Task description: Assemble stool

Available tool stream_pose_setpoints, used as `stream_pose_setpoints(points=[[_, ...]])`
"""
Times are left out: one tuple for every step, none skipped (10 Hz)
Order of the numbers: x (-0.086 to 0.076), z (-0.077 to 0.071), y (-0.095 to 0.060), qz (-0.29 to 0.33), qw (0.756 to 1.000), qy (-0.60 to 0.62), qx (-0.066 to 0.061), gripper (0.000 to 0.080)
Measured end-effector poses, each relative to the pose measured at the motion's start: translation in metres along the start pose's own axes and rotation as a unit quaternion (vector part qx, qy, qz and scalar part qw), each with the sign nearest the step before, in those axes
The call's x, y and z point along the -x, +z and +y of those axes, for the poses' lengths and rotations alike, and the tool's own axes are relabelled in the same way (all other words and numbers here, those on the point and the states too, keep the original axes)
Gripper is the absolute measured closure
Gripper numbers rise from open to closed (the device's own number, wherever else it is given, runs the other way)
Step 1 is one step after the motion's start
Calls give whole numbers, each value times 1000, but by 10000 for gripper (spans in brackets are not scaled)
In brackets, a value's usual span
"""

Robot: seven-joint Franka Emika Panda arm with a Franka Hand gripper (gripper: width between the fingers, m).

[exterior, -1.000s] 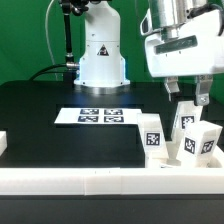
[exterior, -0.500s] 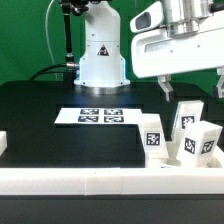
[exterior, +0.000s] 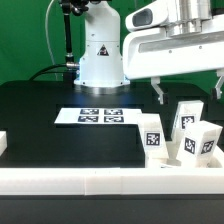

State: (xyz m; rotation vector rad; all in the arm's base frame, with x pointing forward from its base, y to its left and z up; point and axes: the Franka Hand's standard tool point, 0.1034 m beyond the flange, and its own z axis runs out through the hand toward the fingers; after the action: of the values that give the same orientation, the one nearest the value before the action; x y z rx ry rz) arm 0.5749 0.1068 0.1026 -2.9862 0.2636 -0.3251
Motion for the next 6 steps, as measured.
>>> stream_pose_setpoints(points=[[4, -4, 2, -3, 999, -48, 4, 150], [6, -7, 3, -3, 994, -107, 7, 150], [6, -6, 3, 1, 987, -158, 8, 150], [6, -4, 4, 0, 981, -194, 9, 150], [5, -3, 4, 0, 976, -215, 12, 150], [4, -2, 4, -1, 971, -238, 15, 150]])
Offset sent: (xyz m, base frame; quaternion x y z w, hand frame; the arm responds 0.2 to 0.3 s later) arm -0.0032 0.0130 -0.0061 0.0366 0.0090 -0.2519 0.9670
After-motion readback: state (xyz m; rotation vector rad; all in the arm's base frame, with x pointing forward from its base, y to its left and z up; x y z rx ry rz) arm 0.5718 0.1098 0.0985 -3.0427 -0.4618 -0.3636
